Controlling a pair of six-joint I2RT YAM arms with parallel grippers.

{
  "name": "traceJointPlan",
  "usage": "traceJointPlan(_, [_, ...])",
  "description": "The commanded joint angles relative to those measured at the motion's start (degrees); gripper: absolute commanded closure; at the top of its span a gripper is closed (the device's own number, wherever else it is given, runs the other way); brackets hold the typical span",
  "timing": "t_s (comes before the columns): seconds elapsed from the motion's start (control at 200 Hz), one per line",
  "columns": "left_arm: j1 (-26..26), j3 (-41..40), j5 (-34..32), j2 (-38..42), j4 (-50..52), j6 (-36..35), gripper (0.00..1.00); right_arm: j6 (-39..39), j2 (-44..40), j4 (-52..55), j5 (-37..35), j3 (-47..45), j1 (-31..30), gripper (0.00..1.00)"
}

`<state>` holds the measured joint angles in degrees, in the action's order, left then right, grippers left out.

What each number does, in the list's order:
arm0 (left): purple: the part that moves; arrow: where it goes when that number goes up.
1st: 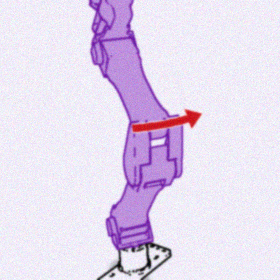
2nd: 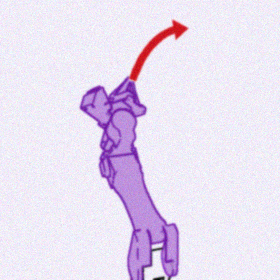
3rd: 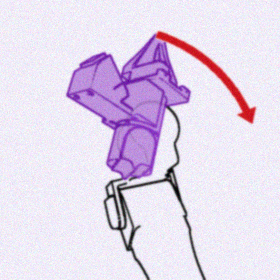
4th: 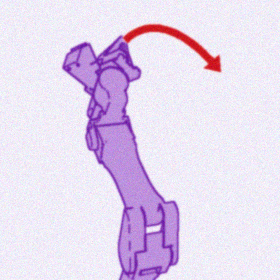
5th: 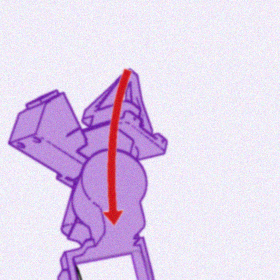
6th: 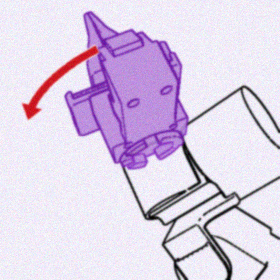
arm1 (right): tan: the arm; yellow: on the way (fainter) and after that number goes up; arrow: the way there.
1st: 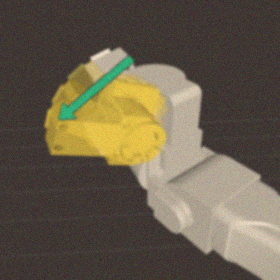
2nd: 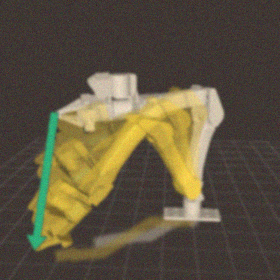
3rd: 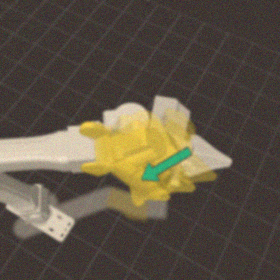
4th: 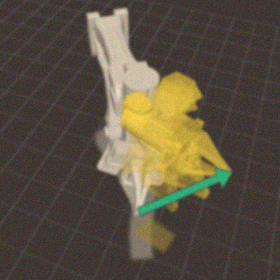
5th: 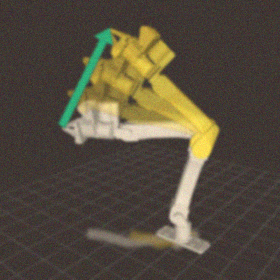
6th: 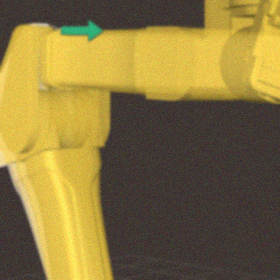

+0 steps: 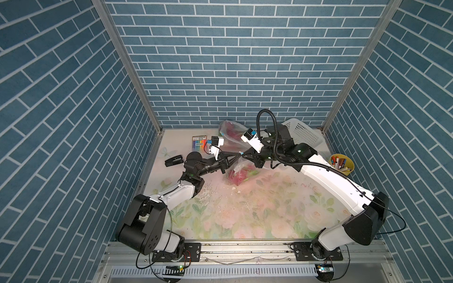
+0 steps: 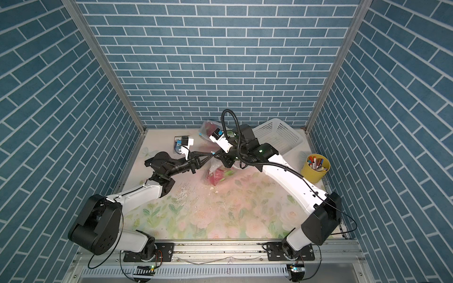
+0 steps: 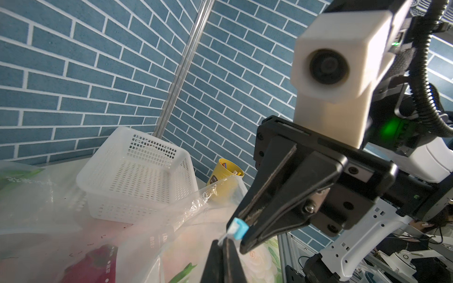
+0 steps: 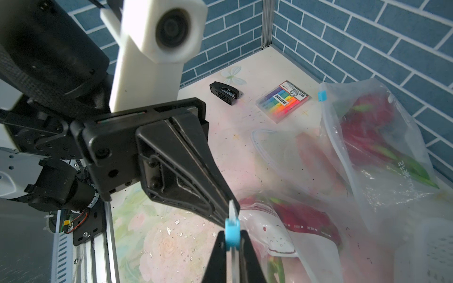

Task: Open the zip-top bag and take out the dragon fruit
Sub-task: Pick up the zipper food storage bag at the center of the board.

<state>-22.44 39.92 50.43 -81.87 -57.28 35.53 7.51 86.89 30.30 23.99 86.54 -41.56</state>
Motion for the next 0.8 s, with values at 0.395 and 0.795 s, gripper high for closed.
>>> traceJointPlan(0.395, [1.0, 0.5, 1.1, 1.7, -4.3, 1.1, 0.86, 1.7, -1.5, 4.1, -4.5, 0.6, 0.0, 0.99])
traceJointPlan(0.795, [0.9, 1.5, 3.2, -3.8, -17.1, 10.8, 0.53, 2.2, -1.2, 3.3, -3.3, 1.3, 0.0, 0.99])
